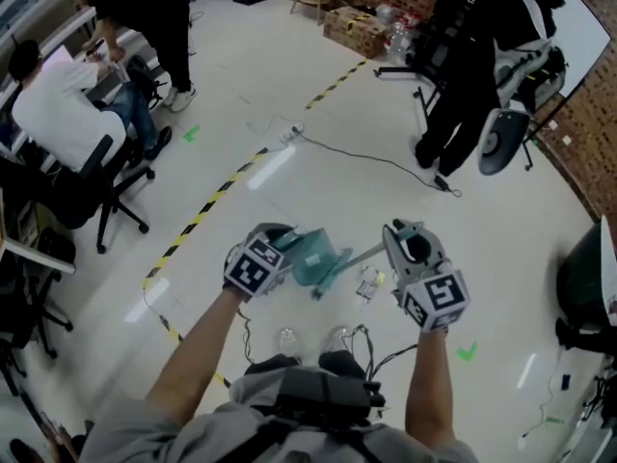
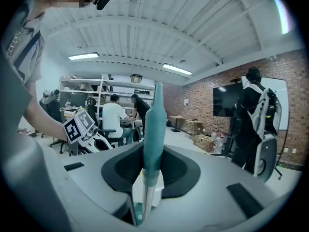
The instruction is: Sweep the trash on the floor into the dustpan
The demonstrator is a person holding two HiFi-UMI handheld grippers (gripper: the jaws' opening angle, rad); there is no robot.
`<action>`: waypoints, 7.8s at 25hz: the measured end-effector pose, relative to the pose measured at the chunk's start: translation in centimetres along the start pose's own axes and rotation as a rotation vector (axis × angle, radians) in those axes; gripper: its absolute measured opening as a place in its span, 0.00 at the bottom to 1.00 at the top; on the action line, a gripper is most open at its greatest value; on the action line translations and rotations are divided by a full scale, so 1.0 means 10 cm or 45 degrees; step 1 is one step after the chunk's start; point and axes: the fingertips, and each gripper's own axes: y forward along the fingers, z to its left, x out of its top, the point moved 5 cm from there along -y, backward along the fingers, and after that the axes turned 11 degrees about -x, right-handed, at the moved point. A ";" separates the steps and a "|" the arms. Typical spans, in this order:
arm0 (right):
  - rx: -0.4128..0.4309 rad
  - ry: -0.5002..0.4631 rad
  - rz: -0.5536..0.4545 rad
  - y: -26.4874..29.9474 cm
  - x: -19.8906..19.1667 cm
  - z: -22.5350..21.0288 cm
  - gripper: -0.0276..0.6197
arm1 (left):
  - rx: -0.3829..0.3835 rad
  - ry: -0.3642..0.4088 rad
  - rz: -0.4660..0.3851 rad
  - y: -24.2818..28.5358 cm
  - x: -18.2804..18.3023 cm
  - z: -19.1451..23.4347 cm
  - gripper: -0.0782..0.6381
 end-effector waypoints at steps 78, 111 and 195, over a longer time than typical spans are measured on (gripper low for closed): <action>-0.542 0.387 -0.037 -0.18 -1.63 -1.73 0.16 | -0.368 0.340 0.420 2.29 0.11 -0.44 0.26; 0.334 0.532 0.079 0.43 -2.48 -2.06 0.17 | 0.040 0.015 0.409 2.79 0.17 -0.61 0.26; -0.001 0.258 0.049 -0.24 -1.58 -1.61 0.15 | 0.041 -0.131 0.252 2.61 -0.23 -0.93 0.25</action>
